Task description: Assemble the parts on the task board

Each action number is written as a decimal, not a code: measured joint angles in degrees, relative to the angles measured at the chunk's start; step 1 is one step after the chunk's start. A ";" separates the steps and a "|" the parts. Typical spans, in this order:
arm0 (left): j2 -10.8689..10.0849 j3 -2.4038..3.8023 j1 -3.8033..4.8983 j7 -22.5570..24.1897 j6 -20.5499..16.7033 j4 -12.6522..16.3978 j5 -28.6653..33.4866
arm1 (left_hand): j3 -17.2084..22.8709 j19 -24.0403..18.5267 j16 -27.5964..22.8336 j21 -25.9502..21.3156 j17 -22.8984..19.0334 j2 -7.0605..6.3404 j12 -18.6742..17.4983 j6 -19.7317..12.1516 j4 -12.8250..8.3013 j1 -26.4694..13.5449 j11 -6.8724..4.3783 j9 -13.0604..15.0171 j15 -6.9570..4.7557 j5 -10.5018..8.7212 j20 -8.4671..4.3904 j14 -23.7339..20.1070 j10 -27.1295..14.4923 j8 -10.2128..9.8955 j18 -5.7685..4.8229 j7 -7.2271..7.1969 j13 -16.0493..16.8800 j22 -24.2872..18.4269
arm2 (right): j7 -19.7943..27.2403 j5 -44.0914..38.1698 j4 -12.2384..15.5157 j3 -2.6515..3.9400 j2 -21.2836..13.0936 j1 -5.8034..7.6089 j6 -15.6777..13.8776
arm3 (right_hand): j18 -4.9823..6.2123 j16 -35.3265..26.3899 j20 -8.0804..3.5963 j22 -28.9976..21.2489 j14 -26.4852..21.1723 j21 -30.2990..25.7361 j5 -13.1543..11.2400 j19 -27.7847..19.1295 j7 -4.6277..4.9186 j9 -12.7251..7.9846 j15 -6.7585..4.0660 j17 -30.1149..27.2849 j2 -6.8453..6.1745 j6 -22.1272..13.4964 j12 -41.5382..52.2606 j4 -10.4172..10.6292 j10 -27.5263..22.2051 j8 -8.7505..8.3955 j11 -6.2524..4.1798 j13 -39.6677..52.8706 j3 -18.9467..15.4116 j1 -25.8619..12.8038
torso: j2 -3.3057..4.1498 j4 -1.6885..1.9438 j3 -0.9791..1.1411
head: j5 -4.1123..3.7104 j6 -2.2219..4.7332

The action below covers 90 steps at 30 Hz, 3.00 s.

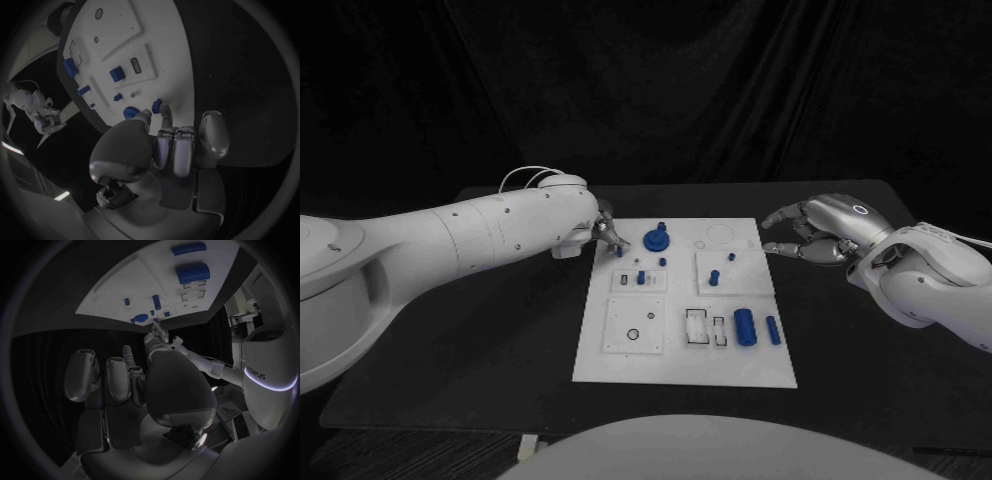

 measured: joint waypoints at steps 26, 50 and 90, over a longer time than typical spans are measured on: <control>-0.40 0.04 -0.37 1.94 0.17 0.15 0.00 | 14.74 -0.20 0.00 -1.04 0.00 -3.84 0.00 0.68 -4.44 6.38 0.00 -2.90 0.00 15.72 0.19 0.00 0.00 -5.41 0.00 -0.02 0.00 1.04 | -0.03 0.01 0.07 0.00 -0.06 -0.06 0.01 | 0.00 0.00 0.00 0.04 0.00 -0.28 0.23 0.00 0.00 -0.05 0.00 -0.28 0.23 0.00 -0.26 0.00 0.00 0.00 0.00 -0.01 0.00 0.24 | -0.01 -0.03 0.05 | -0.09 0.00; -6.32 0.00 -0.44 2.59 -2.25 7.64 -0.01 | 27.00 -0.20 0.00 -1.49 -0.01 -9.69 -0.46 3.34 -6.38 1.01 0.00 -2.32 0.00 17.20 0.19 -0.01 0.00 -6.53 0.00 0.40 0.00 2.09 | -0.06 0.01 -0.14 0.00 -0.46 -0.42 0.01 | -0.01 -0.03 0.00 0.02 0.00 -0.27 0.23 0.00 -0.03 -0.11 0.00 -0.30 0.23 0.03 -0.25 0.00 0.00 0.00 0.00 -0.01 0.00 0.24 | -0.09 0.10 0.01 | -0.31 0.00; -10.83 -0.01 0.06 -1.85 -5.10 21.01 -0.01 | 29.14 0.02 0.00 -1.72 -0.01 -9.88 -0.46 5.68 -7.10 -1.57 0.00 -4.73 -0.01 15.63 -0.02 -0.01 0.00 -8.29 0.00 0.07 0.00 2.30 | -0.23 0.29 -0.24 0.01 -0.98 -1.36 0.01 | 0.00 -0.24 0.00 0.00 0.00 -0.59 0.22 0.00 -0.21 -0.10 0.00 -0.42 0.23 0.21 -0.48 0.00 0.00 0.00 0.00 0.02 0.00 0.24 | -0.05 0.00 0.03 | 0.16 0.00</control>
